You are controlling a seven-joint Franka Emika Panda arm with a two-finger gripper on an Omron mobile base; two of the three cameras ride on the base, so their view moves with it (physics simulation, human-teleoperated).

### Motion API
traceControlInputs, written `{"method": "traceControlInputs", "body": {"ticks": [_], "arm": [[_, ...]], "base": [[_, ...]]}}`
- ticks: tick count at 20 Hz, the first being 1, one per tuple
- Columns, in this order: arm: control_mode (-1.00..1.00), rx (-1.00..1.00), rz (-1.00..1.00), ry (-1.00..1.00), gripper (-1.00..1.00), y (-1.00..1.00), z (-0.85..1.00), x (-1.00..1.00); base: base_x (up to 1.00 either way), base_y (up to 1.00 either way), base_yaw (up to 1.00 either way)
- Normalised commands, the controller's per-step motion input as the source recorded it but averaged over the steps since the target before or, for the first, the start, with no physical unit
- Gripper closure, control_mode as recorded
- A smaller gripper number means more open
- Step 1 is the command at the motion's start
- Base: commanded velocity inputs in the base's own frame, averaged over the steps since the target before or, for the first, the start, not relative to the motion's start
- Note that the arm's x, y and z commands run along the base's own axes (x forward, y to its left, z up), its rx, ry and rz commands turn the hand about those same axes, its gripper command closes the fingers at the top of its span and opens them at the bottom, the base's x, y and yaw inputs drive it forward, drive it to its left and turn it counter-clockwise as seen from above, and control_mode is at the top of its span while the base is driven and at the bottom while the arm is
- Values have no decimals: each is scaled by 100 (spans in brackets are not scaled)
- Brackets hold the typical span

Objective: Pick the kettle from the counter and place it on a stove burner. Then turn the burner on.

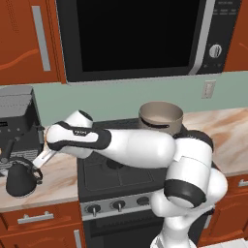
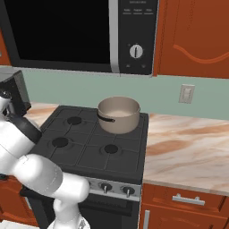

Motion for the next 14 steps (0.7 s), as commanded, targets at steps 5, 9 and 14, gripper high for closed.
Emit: {"method": "traceControlInputs", "body": {"ticks": [5,9,14], "arm": [[-100,0,0,0,-100,40,0,22],[-100,-4,0,0,-100,18,0,26],[-100,-6,0,0,-100,20,-3,31]], "base": [[0,0,0],[0,0,0],[0,0,0]]}}
